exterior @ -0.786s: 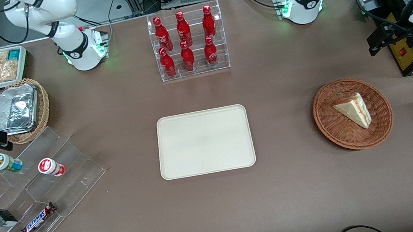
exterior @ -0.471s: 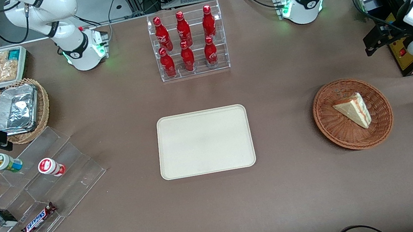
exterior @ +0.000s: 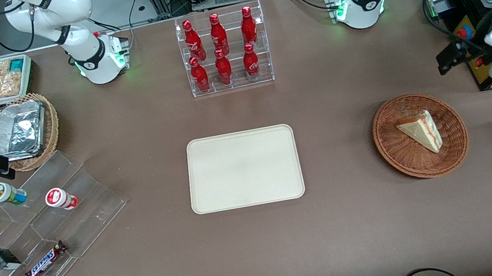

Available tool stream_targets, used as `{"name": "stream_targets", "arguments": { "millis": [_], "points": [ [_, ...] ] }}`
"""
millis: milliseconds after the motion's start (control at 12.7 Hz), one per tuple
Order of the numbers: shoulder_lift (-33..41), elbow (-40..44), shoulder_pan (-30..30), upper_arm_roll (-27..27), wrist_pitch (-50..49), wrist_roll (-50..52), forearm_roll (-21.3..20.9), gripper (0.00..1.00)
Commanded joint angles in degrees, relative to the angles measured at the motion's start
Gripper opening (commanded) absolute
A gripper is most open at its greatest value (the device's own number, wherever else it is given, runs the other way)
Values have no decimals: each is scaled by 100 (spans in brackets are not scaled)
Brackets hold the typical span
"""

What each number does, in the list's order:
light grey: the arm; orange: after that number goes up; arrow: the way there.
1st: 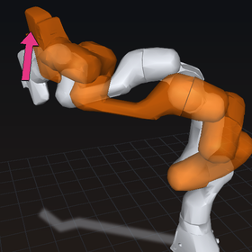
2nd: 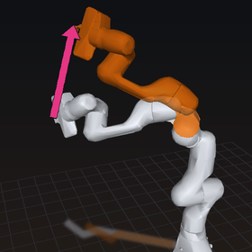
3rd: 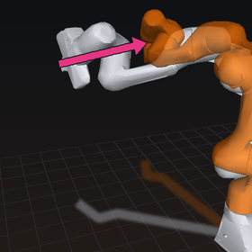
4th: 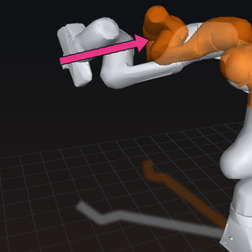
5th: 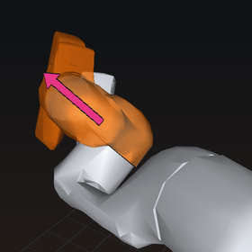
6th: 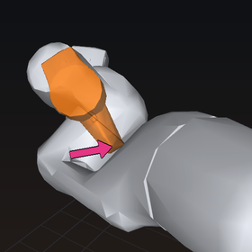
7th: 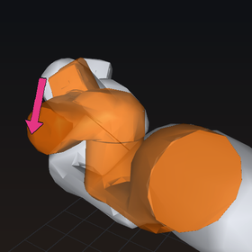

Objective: Place sandwich from basket to tray
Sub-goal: 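Move the left gripper down toward the sandwich in the wicker basket, then close the left gripper on the wrapped sandwich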

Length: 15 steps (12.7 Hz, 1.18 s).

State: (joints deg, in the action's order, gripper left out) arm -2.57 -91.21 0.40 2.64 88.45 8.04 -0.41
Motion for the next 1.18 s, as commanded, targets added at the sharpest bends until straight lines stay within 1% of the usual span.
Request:
{"name": "stream_targets", "arguments": {
  "millis": [0,157,236,314,550,629,864,1100],
  "points": [
    [-357,-45,-22,-219,443,521,-56,100],
    [-481,-465,-22,-413,987,707,-56,100],
    [-560,-650,-14,-579,1277,777,5,100],
    [-621,-818,-14,-624,1576,952,58,100],
    [-824,-1222,-5,-625,2034,1681,67,100],
    [-833,-1502,-14,-625,2314,2179,67,100],
    [-885,-2433,-14,-625,3482,2465,76,100],
    [-1306,-2971,-14,-625,4468,3166,111,100]
  ]
}}
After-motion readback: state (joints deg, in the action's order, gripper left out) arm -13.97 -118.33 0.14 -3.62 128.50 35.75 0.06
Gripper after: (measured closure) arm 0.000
